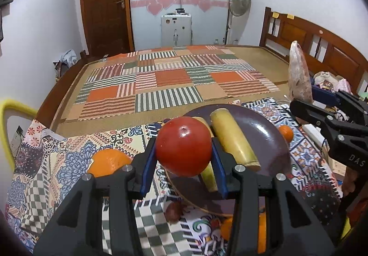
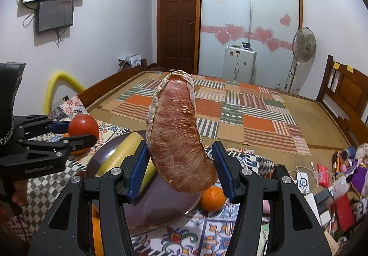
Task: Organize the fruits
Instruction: 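Place the tomato and pomelo segment onto the purple plate with both tools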
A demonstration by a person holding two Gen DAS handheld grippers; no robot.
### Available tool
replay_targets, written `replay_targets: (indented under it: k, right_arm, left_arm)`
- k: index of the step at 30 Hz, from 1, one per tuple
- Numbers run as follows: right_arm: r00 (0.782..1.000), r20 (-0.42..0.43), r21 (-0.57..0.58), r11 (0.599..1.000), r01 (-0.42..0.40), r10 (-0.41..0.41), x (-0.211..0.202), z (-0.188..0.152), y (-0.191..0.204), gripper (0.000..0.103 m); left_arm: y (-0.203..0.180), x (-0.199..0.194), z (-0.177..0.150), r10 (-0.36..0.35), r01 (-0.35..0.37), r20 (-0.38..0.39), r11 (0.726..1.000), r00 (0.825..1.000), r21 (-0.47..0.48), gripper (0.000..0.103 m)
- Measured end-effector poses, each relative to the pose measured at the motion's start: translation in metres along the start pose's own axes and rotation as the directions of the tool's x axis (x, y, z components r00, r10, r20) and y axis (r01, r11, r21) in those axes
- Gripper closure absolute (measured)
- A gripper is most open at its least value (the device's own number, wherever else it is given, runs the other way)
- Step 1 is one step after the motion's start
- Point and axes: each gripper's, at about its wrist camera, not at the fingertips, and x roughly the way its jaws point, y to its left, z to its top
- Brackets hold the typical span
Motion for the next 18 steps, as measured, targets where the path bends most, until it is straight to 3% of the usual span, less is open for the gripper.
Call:
replay_targets:
  k: [8,18]
  right_arm:
    - [0.996,-0.087,-0.027,1.0,-0.009,0.007,0.03,0.003,0.0,0.051]
    - [0.983,-0.18,-0.023,0.999,-0.039,0.034,0.056,0.004,0.0,0.051]
  left_arm:
    - [0.008,0.036,0.002,0.003,-0.004,-0.071,1.0,0.997,-0.023,0.058]
    - [0.009,0.053,0.005,-0.001,-0.003,-0.105,0.999,0.994,-0.035,0.058]
